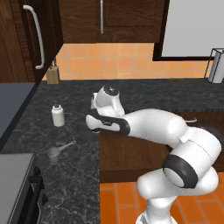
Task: Pick the measuring cup from the drawer and place it on the counter.
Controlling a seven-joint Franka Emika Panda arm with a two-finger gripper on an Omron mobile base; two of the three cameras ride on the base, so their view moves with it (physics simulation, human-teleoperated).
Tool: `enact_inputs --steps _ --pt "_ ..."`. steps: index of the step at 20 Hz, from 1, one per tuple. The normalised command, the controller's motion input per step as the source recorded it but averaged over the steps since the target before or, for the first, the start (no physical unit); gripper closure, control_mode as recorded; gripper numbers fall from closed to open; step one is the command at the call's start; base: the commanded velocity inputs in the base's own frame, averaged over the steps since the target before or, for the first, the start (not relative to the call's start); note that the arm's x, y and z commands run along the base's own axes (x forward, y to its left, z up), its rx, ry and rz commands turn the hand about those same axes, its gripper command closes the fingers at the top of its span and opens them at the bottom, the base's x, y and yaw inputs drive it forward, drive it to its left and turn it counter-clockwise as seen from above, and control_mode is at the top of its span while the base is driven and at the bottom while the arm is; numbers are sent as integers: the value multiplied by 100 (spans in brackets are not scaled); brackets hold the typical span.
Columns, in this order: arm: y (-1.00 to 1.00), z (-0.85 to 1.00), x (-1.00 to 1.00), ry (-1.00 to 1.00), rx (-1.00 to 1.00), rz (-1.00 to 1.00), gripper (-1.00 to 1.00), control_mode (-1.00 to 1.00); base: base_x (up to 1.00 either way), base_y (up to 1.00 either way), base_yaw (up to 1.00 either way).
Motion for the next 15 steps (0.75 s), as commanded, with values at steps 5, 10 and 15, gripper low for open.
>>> enact_inputs --steps 5,10,15 --pt "-95 94 0 13 -16 -50 -100 -100 0 0 0" --pt "-100 69 -35 24 13 -47 -100 -100 0 0 0" --pt "-99 -10 -93 3 23 -20 -100 -100 0 0 0"
